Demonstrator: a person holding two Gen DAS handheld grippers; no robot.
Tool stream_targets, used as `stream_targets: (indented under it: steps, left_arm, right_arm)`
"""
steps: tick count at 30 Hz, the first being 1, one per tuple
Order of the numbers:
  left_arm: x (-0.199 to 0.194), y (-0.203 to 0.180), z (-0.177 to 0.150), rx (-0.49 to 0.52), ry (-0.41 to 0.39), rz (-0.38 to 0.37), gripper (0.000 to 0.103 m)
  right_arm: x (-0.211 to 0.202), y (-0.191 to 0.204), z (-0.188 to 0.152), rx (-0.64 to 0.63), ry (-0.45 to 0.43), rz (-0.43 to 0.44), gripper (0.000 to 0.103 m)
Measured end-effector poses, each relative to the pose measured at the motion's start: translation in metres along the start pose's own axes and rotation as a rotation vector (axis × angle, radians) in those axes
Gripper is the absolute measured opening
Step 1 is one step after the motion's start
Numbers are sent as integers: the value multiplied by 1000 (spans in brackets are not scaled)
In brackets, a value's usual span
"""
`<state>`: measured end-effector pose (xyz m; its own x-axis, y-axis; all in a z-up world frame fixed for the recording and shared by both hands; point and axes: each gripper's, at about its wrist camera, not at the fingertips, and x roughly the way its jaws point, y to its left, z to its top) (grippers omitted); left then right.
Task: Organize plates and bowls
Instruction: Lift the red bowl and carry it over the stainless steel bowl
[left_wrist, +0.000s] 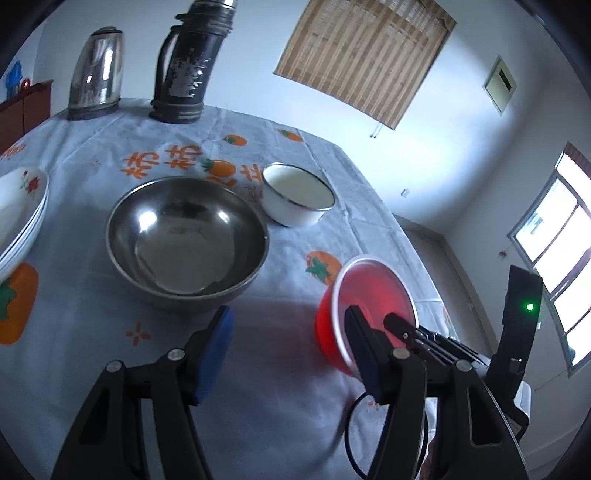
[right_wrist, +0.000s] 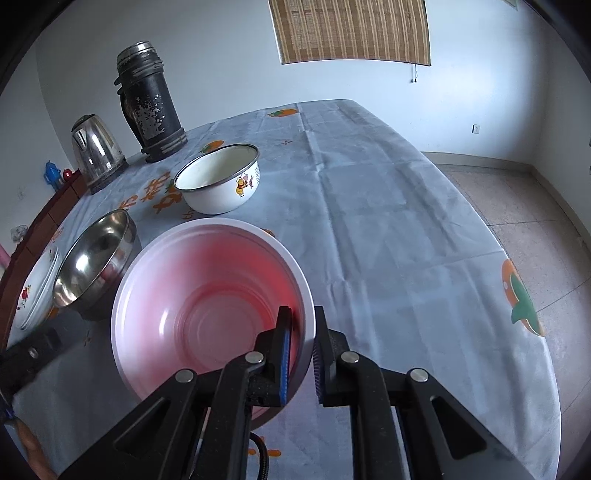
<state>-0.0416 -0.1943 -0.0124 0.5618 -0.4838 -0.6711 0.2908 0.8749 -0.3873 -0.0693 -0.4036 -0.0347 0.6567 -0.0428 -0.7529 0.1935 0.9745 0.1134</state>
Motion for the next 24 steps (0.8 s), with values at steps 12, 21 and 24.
stream_targets:
  steps: [12,21,24]
  left_arm:
    - [51,-14,-6,82,144,-39,19]
    - [33,-20,-4,187,89,32,17]
    - [27,-15,-4,191,95,4,17]
  right_arm:
    - [-4,9,-2,13,2,67,11]
    - [-25,22,-8,36,-6,86,9]
    - [-36,26,-8,41,-27,76,9]
